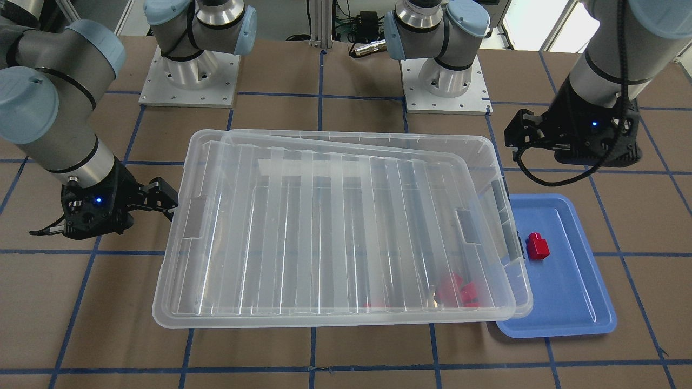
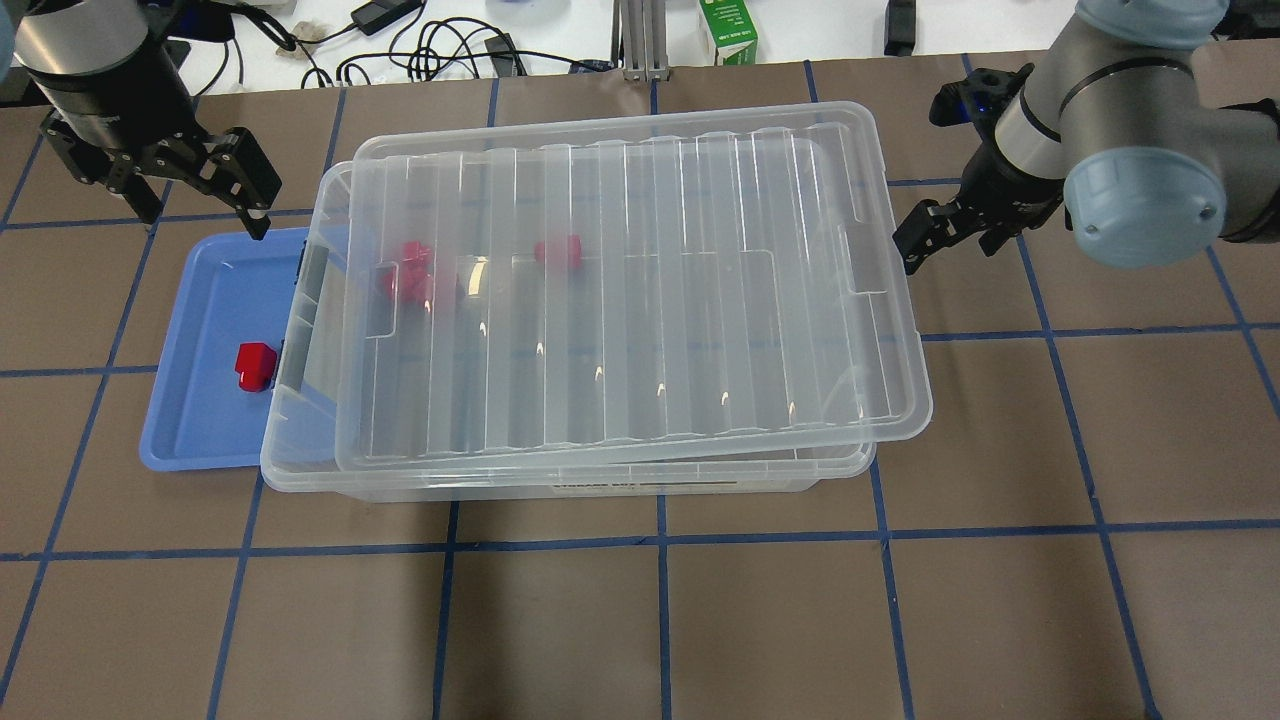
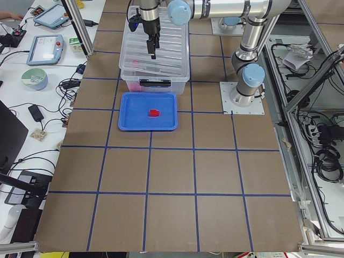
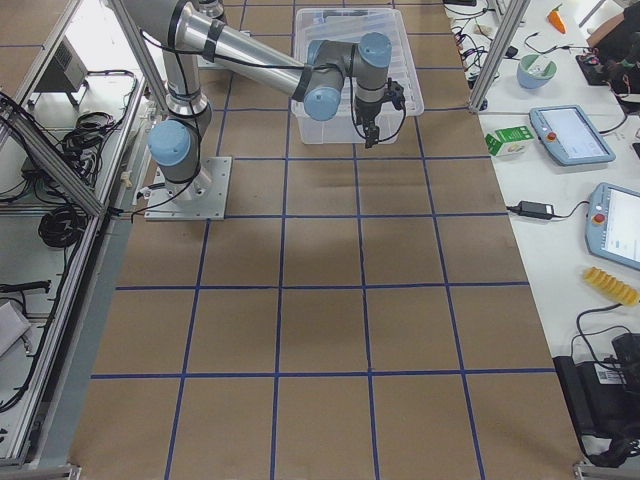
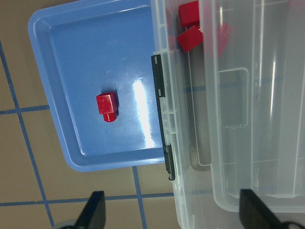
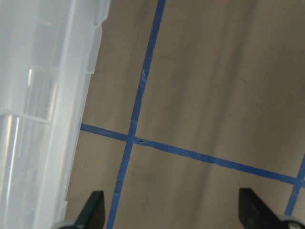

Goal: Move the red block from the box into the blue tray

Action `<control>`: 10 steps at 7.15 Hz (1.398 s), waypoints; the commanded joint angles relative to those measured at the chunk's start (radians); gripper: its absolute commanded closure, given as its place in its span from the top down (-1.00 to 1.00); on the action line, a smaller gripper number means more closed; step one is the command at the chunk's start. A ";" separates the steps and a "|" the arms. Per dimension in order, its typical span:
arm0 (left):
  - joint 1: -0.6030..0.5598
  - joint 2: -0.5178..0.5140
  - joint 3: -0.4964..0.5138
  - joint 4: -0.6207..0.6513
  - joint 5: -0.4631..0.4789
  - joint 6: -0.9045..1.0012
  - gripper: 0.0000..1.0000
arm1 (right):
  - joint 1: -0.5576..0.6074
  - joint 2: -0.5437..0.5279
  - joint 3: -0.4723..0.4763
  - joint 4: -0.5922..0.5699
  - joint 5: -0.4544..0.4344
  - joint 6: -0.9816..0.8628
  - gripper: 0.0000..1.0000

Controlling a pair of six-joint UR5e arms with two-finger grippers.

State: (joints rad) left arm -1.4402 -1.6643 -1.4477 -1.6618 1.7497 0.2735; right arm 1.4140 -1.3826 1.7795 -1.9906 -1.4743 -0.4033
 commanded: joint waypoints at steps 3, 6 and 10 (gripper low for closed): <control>-0.115 0.054 -0.008 0.005 -0.074 -0.054 1.00 | -0.001 0.002 -0.105 -0.002 -0.007 -0.003 1.00; -0.103 0.063 0.019 0.016 -0.172 -0.066 1.00 | 0.025 -0.089 -0.290 0.295 -0.023 0.091 1.00; -0.080 0.081 0.043 0.013 -0.182 -0.123 1.00 | 0.250 -0.115 -0.284 0.302 -0.106 0.374 1.00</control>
State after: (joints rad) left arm -1.5233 -1.5839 -1.4073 -1.6524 1.5716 0.1623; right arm 1.6265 -1.4998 1.4948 -1.6882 -1.5733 -0.0643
